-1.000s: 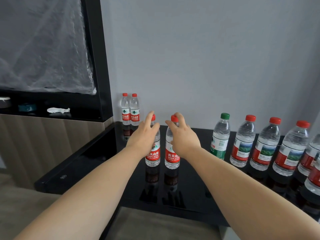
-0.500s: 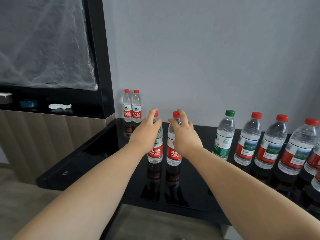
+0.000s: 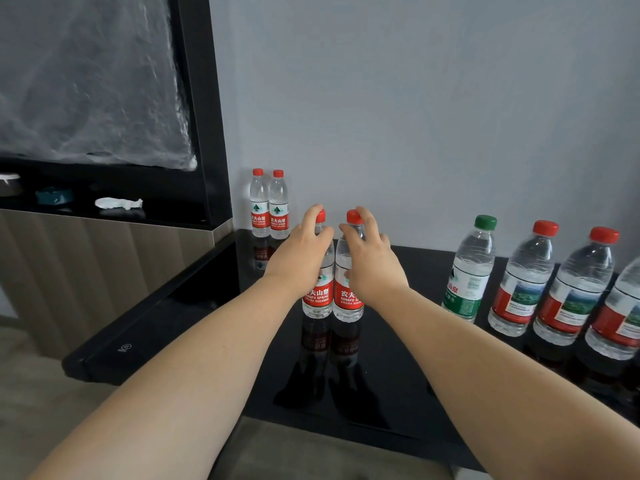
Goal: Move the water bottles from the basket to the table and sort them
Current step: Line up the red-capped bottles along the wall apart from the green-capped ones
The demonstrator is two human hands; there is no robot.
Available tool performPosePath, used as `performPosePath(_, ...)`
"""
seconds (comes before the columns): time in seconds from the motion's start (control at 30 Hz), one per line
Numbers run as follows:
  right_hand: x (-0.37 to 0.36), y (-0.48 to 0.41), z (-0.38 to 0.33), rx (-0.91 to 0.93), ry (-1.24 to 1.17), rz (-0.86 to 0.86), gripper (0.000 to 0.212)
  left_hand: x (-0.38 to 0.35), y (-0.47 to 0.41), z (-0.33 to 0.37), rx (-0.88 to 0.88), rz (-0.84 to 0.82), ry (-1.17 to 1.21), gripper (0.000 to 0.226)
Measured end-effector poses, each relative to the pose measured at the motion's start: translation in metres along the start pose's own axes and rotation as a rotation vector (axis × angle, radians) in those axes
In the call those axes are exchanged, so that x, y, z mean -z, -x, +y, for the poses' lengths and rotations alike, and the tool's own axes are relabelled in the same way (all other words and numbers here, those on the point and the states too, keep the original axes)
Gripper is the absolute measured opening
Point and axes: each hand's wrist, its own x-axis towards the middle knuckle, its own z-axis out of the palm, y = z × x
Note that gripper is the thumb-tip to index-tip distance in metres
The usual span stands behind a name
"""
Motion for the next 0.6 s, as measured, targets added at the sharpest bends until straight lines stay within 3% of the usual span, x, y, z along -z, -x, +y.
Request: performPosePath(0.6, -0.045, -0.066, 0.005, 0.0, 0.029, 0.023, 0.095, -0.043, -0.053, -0.042, 0.001, 0.022, 0.043, 0.066)
